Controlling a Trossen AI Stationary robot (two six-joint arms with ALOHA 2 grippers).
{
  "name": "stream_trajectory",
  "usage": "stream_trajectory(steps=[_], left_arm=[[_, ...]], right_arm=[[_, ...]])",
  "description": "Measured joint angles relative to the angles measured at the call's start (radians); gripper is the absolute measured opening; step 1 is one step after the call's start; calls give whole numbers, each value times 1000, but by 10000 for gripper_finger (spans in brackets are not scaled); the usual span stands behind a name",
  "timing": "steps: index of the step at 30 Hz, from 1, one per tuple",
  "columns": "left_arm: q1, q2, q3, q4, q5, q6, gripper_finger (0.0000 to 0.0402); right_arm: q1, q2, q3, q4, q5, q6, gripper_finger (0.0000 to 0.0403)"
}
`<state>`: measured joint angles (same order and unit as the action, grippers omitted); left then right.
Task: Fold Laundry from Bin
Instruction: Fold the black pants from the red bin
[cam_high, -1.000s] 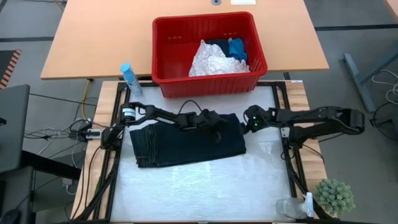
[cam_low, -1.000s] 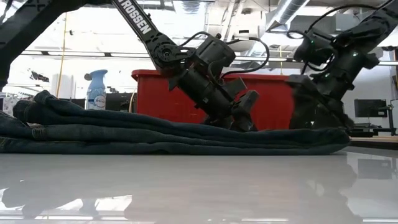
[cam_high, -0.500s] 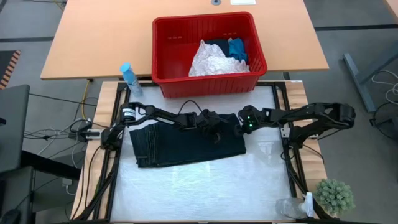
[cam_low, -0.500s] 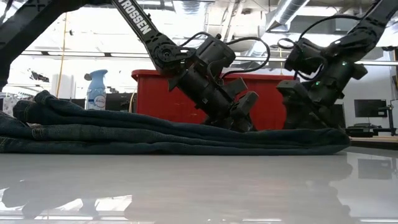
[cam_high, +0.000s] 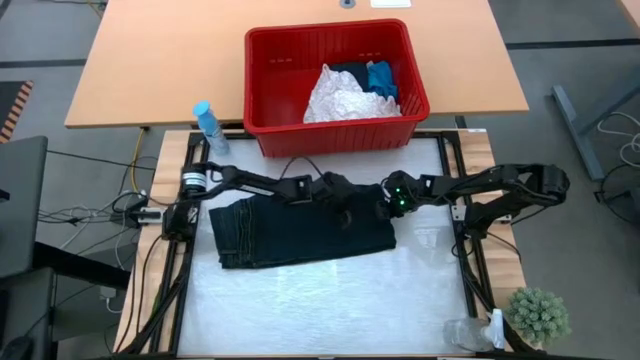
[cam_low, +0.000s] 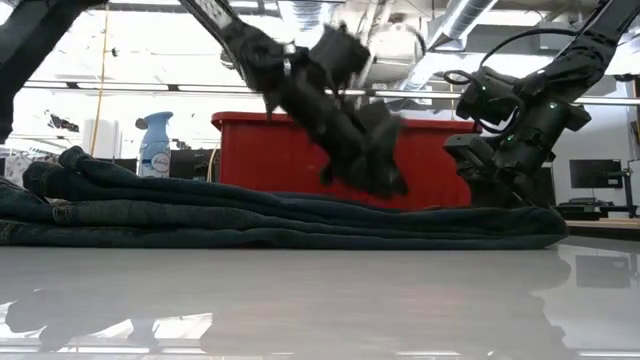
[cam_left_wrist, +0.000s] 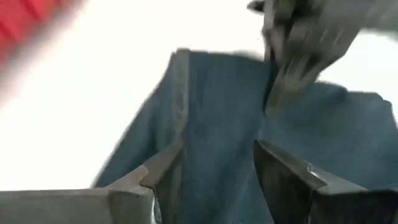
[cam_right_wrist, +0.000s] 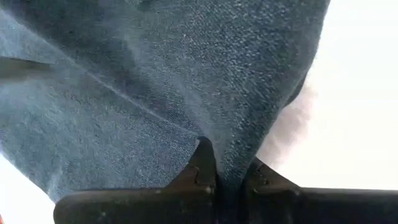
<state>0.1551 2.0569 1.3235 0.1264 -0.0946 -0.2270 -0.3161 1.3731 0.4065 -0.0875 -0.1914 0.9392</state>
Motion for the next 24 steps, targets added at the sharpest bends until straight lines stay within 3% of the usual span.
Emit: stream_trajectory(steps=[6,12,17,21,24], left_arm=[[-4,-157,-19,-188,-67,17,177],[-42,-173,-175,9,-91,19,125],[-61,-172,-314,103,-306,-10,53],[-53,-173,-383,139,-276,-48,8],[-54,-173,-421,169,-296,-53,5]], right_arm=[[0,0,-1,6,2,-16,33],[0,0,-3,16,3,-21,33],[0,0,-3,17,3,-22,33],[0,0,-3,20,2,-23,35],[0,-9,-3,22,-3,-23,36]])
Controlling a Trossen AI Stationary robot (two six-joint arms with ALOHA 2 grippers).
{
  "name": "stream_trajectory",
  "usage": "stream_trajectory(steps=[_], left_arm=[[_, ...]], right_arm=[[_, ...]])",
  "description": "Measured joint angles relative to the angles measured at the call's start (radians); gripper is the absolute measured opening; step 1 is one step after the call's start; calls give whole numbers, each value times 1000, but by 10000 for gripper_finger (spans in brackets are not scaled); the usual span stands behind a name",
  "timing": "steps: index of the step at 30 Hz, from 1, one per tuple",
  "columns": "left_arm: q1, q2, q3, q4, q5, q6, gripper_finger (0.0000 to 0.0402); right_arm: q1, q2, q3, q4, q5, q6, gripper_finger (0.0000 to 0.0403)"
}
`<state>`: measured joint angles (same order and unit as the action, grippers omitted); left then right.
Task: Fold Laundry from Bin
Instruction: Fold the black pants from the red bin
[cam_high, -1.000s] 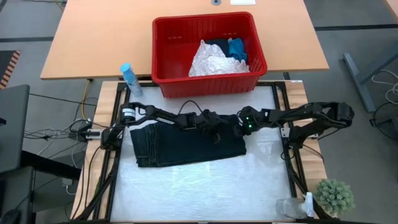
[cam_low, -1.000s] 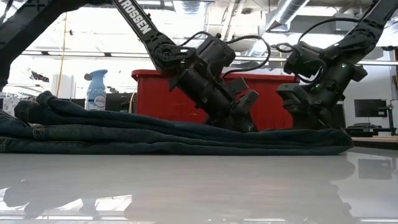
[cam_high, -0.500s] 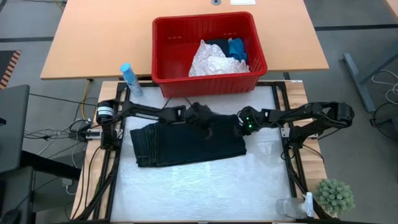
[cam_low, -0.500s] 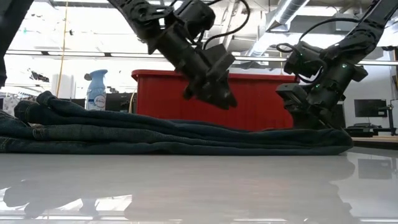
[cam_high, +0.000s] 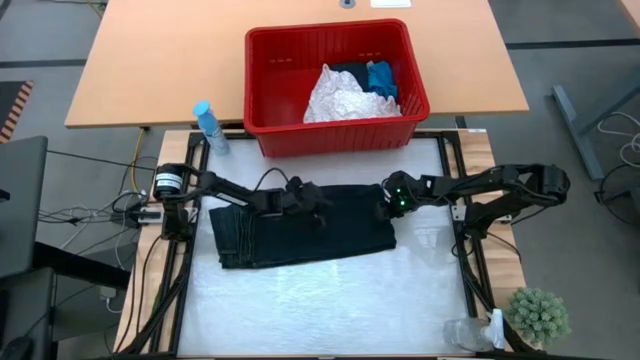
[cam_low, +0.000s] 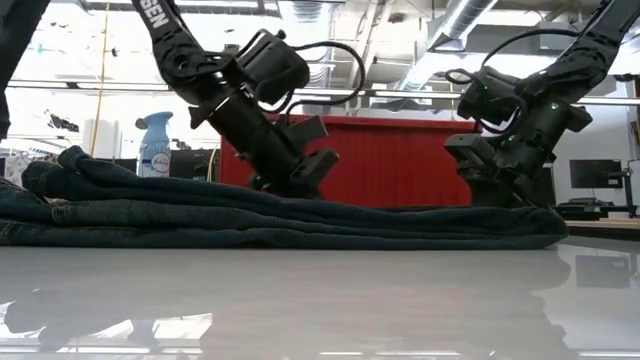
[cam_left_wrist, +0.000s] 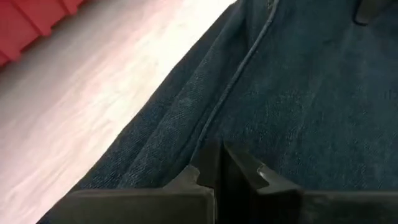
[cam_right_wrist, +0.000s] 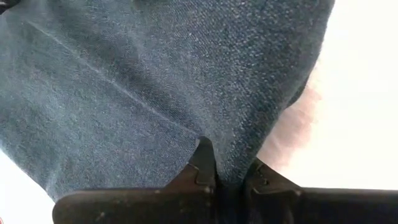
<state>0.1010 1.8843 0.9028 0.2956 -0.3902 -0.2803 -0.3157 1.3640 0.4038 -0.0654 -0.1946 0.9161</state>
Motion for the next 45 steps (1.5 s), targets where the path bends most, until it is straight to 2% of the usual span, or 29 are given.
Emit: stream_trajectory(steps=[10,18,21,25,32,38,40,45], left_arm=[[-1,54,-8,59,-65,-20,0],[-4,-131,83,-23,-162,-78,0],[-27,-209,105,-153,-246,-198,0],[-115,-258,101,-382,-360,-412,0],[-337,-264,75,-622,-359,-775,0],[-455,-248,75,-832,-443,-1129,0],[-469,-212,75,-842,-443,-1186,0],[-466,-90,76,-802,-357,-1179,0]], right_arm=[[-1,-51,-1,-13,-7,1,38],[-8,-52,-1,-10,-1,3,39],[-7,-52,-1,-11,4,7,39],[-3,-53,0,-15,22,39,39],[2,-53,0,-17,34,52,39],[2,-53,0,-15,34,53,39],[2,-53,0,-13,34,56,39],[16,-66,0,-13,35,72,37]])
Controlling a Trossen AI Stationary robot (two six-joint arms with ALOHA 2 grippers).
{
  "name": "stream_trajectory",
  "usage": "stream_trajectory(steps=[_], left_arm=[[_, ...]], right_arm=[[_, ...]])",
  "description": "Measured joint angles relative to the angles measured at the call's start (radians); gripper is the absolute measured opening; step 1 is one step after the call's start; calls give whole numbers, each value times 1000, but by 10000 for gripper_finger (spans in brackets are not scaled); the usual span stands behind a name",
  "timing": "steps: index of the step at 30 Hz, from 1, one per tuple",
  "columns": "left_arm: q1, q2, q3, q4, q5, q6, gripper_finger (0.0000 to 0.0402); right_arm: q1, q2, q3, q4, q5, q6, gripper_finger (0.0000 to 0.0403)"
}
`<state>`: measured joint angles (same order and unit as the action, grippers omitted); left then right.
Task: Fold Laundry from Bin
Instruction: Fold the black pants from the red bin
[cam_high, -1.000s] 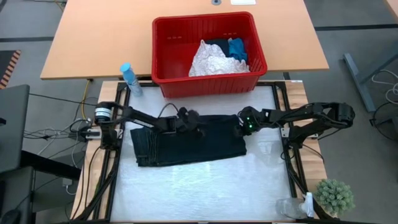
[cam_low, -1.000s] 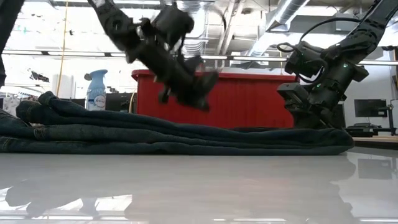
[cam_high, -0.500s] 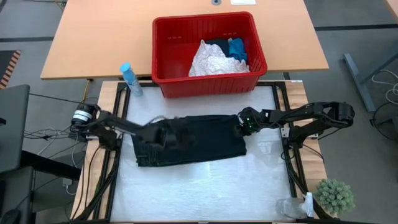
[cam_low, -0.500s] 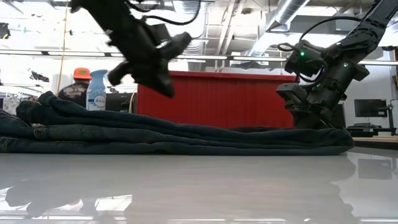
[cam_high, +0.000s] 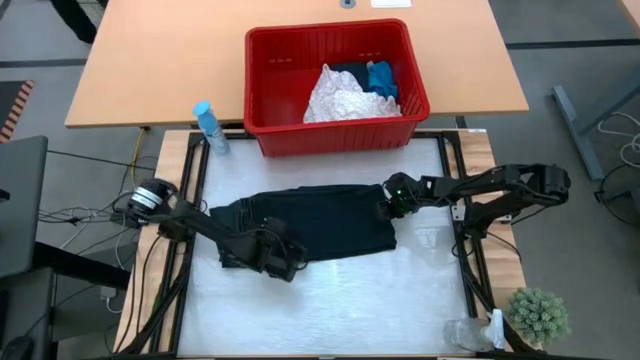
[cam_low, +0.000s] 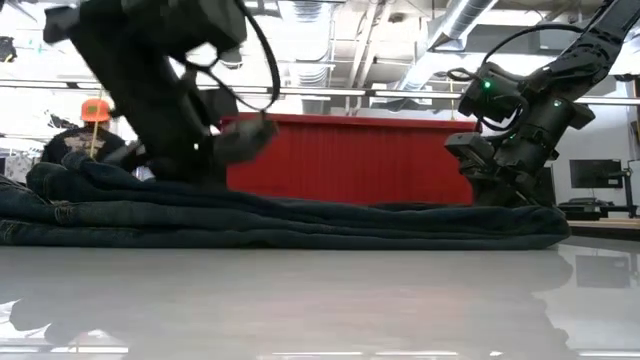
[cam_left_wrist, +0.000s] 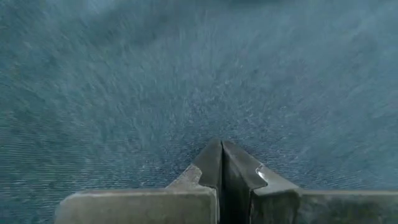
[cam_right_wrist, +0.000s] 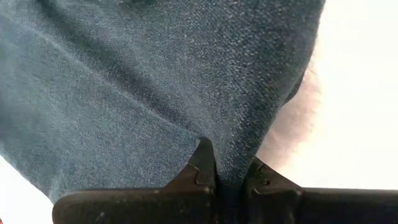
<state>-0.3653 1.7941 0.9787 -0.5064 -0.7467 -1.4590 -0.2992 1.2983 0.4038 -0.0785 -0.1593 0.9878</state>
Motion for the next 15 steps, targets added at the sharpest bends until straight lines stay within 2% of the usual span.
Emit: stream_trajectory(steps=[6,15], left_arm=[[22,79,3,21,30,29,0],[74,87,1,153,44,188,0]], right_arm=[[26,-73,-2,-43,-8,19,37],[31,-288,-2,-211,-8,51,37]])
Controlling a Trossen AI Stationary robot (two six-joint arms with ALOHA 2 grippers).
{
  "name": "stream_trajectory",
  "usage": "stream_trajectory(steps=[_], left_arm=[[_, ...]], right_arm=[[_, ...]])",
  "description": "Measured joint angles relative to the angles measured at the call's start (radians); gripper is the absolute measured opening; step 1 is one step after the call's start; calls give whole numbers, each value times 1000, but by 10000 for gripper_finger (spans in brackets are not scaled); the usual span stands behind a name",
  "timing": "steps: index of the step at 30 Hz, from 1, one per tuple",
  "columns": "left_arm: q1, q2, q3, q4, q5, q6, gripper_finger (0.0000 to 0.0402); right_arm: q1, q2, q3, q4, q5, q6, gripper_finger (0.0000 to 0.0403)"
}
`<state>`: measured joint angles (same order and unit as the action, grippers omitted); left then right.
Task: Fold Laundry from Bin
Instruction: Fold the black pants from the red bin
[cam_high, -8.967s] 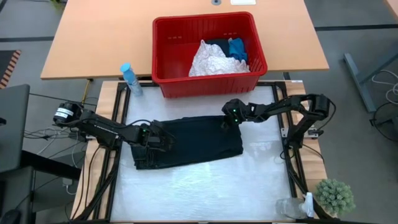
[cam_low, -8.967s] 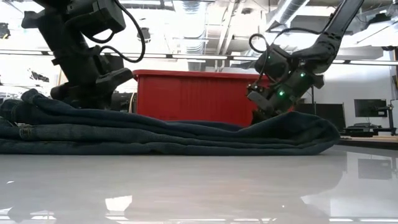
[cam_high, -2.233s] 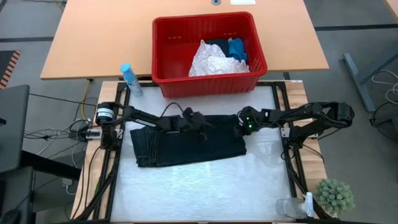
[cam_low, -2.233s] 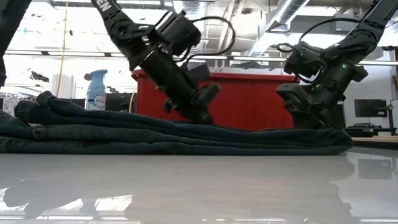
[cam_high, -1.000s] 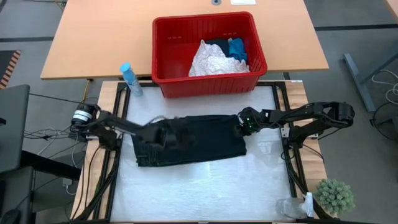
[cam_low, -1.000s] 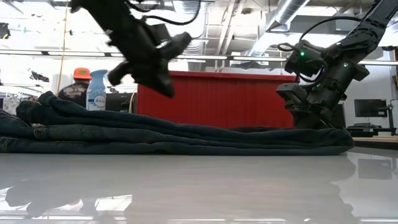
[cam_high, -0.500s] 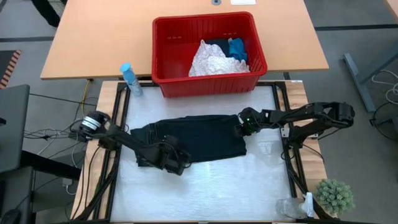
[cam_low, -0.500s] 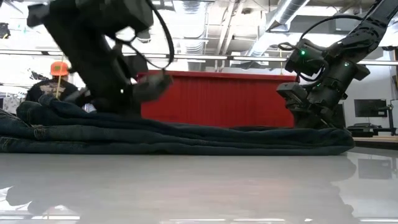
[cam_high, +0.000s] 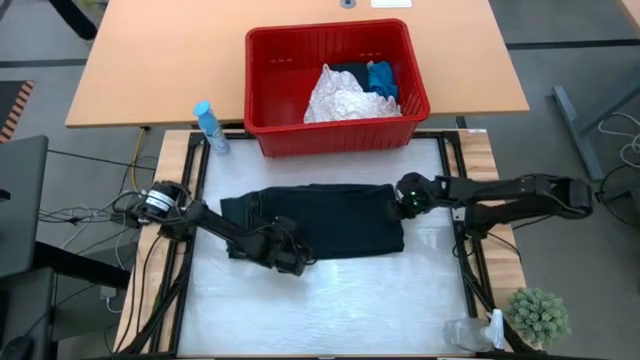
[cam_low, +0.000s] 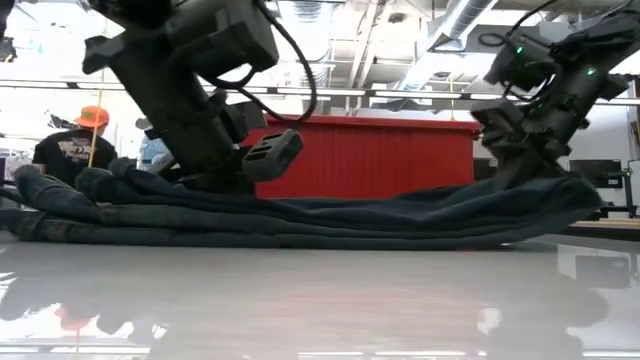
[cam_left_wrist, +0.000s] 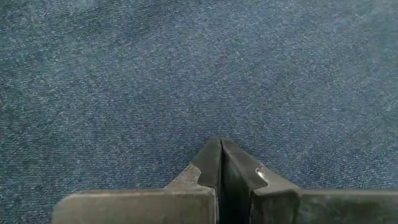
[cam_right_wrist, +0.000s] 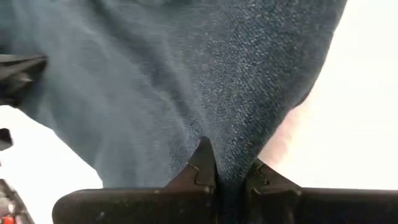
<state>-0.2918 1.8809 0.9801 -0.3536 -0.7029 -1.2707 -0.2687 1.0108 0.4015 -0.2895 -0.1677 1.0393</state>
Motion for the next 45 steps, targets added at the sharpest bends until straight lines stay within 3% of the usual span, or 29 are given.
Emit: stream_trajectory(steps=[8,13,27,30,34,36,45], left_arm=[[70,3,-1,169,29,165,0],[117,5,-2,238,51,247,0],[173,37,-1,444,116,407,0],[166,16,-1,490,49,395,0],[156,-68,14,692,-177,477,0],[161,-71,12,746,-238,528,0],[213,89,8,835,-173,468,0]], right_arm=[[0,-213,0,-106,5,66,37],[0,-282,28,-113,5,97,37],[-1,-165,286,-141,10,60,37],[-1,-125,320,-161,13,30,37],[4,-88,331,-166,17,24,37],[7,-74,332,-170,20,21,37],[9,-76,332,-171,15,27,37]])
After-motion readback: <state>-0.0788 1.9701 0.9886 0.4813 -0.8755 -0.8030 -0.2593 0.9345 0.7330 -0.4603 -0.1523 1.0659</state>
